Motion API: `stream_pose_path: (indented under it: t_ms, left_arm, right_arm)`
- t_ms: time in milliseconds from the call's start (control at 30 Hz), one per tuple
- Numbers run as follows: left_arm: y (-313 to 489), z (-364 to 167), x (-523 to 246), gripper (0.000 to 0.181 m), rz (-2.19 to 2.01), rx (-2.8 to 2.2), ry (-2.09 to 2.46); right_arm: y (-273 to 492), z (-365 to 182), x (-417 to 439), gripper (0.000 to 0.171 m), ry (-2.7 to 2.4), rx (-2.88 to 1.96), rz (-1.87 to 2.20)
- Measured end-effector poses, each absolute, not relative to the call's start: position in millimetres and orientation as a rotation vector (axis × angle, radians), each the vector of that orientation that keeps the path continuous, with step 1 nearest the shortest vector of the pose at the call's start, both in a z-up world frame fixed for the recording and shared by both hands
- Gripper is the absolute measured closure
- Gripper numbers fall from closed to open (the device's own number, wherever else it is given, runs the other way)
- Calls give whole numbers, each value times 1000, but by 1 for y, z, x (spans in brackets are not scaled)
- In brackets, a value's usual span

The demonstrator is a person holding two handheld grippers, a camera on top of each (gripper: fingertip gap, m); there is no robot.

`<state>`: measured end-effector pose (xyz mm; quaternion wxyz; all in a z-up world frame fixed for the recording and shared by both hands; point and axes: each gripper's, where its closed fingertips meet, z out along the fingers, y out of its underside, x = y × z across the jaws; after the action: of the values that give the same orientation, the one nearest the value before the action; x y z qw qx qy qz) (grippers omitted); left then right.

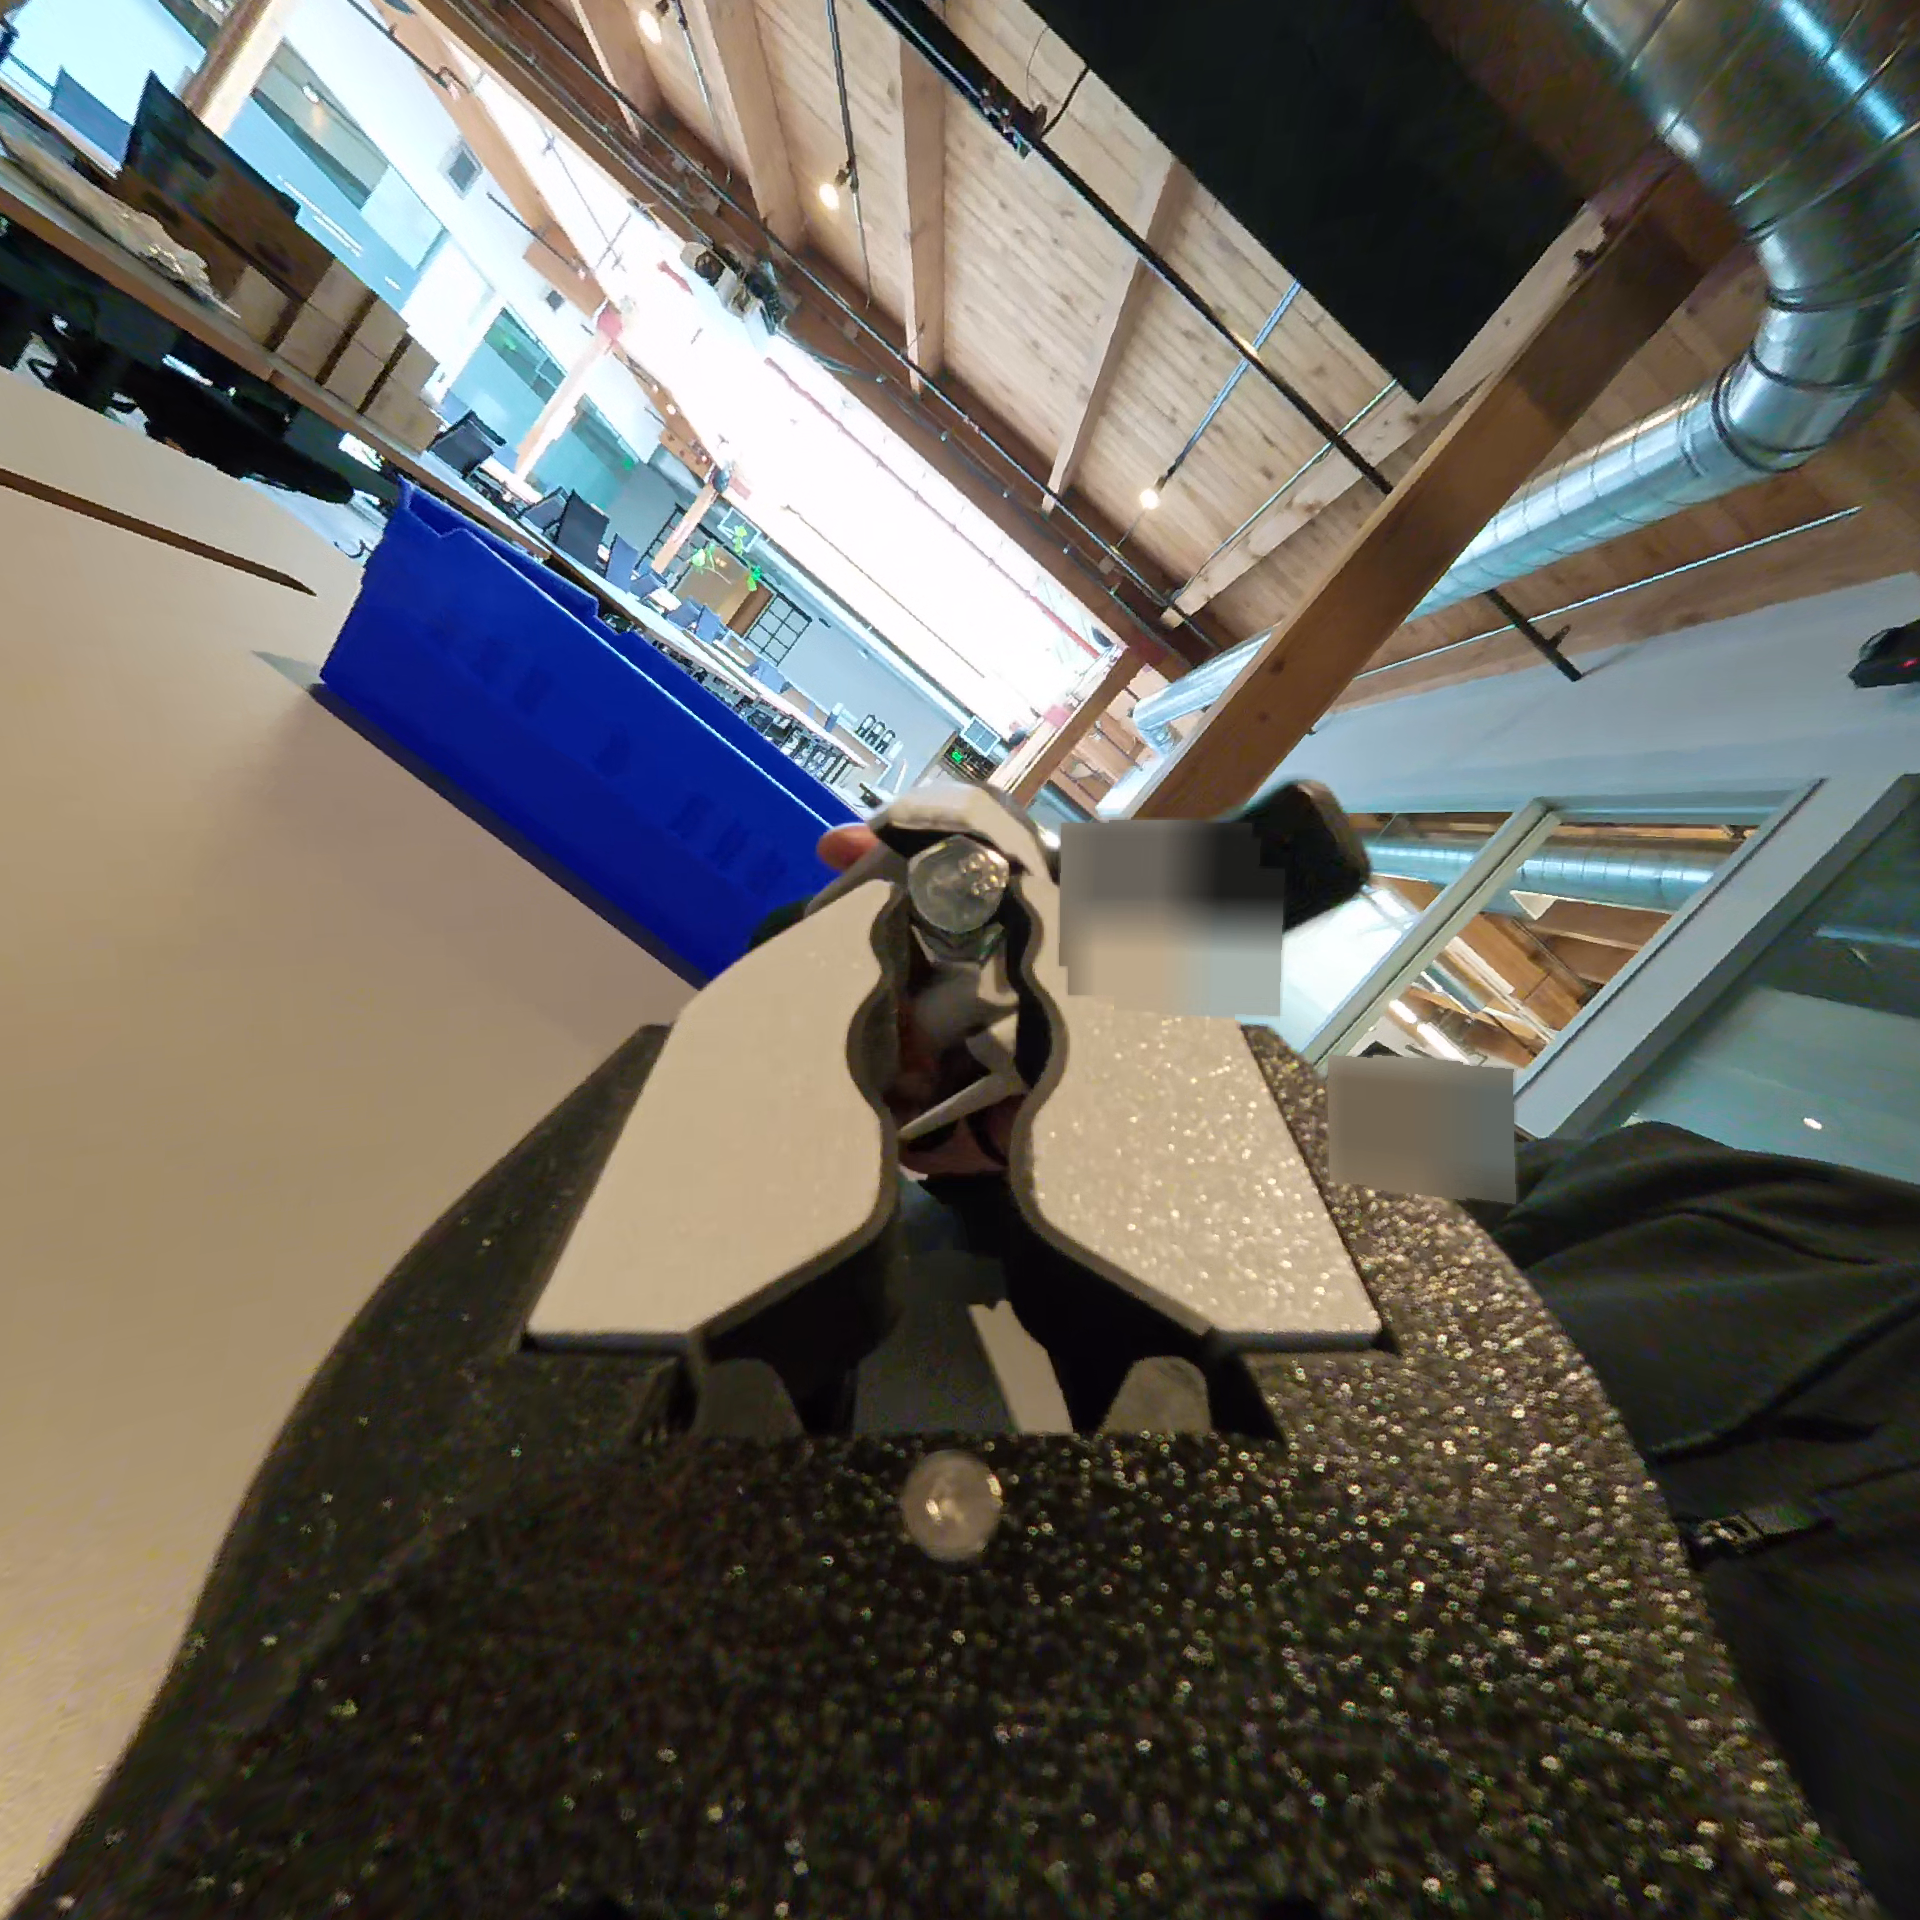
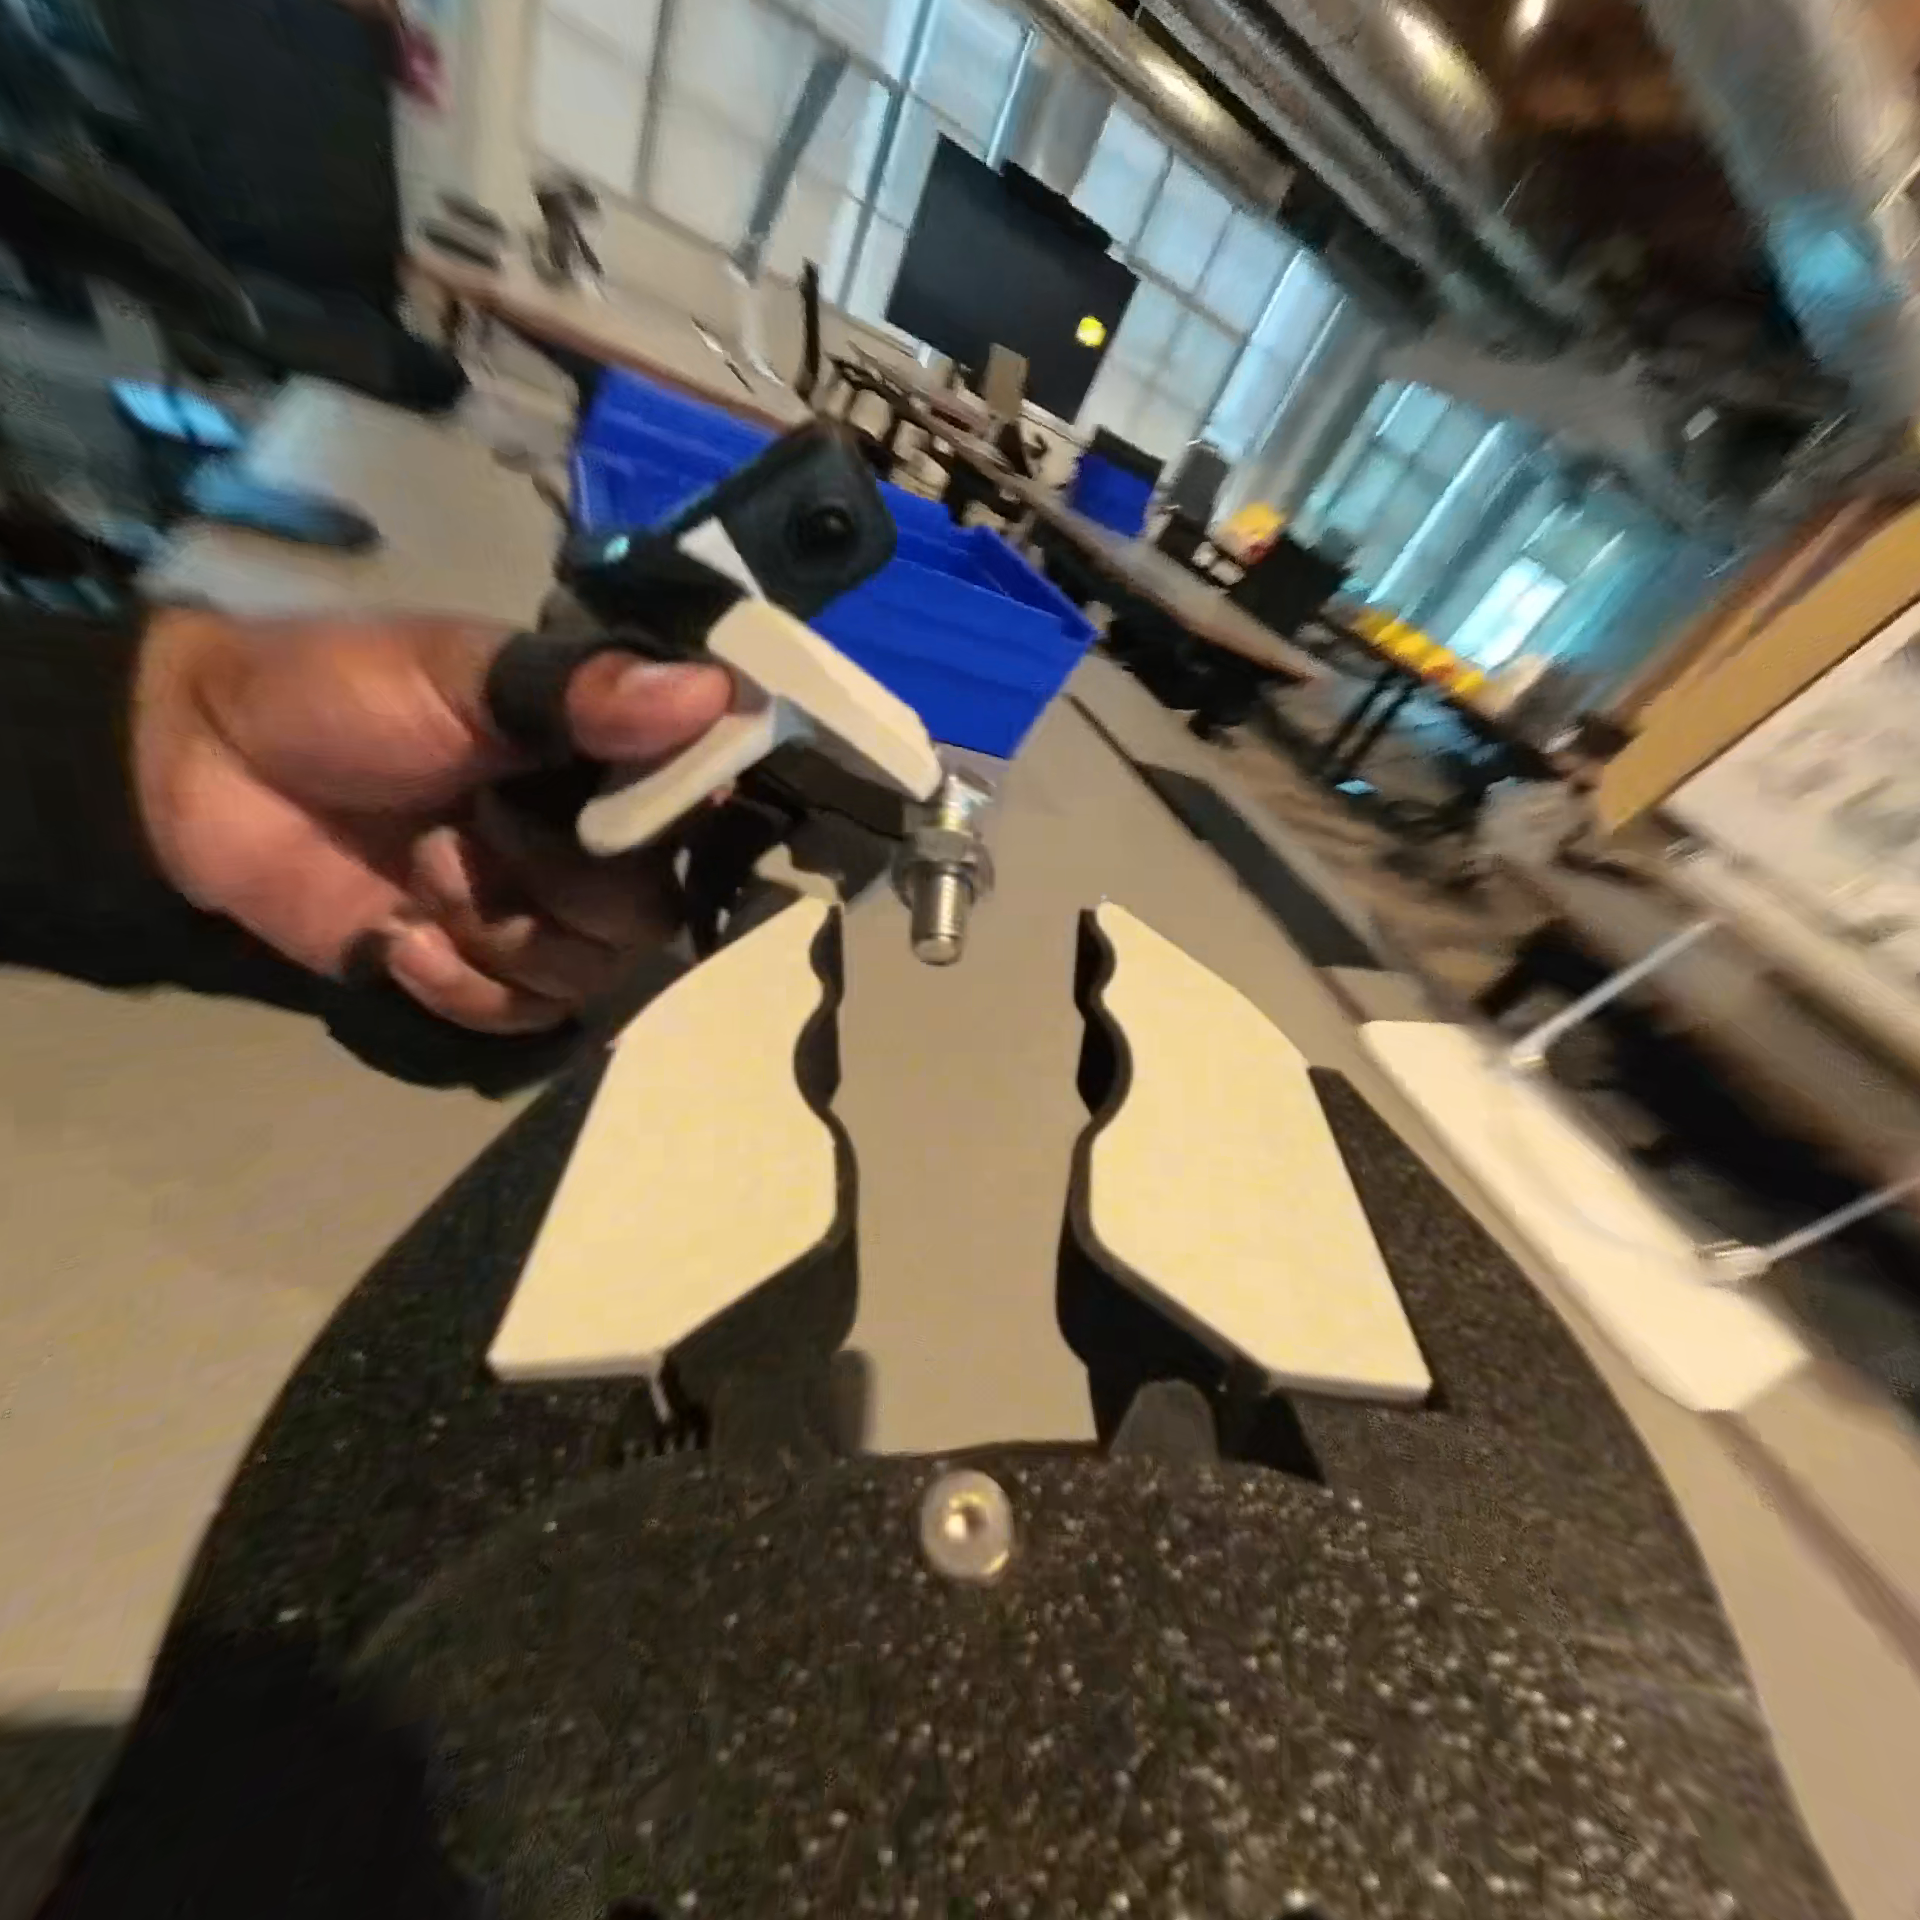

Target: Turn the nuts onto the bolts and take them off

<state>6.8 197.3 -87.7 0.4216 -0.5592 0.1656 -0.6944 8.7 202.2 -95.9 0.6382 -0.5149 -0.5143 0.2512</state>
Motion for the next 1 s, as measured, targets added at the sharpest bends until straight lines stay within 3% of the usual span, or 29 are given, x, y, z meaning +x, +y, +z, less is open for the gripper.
stream_pose_path:
  t_ms: [167, 267, 400, 667, 867, 1000]
  left_arm:
    - [198, -91, 9, 165, -1725, -1431, 426]
    - [197, -93, 11, 165, -1715, -1444, 440]
    - [197, -94, 13, 165, -1687, -1460, 462]
    - [193, -92, 16, 165, -1682, -1447, 496]
    - [198, -86, 6, 165, -1731, -1393, 418]
    - [197, -87, 7, 165, -1739, -1397, 420]
  right_arm:
    - [200, -106, 2, 139, -1269, -1037, 147]
    - [204, -103, 5, 153, -1239, -1055, 145]
    - [202, -105, 5, 154, -1218, -1172, 425]
    - [189, -101, 6, 154, -1007, -1431, 1496]
    - [196, -101, 3, 129, -1100, -1329, 1034]
    - [205, -105, 6, 127, -1157, -1244, 632]
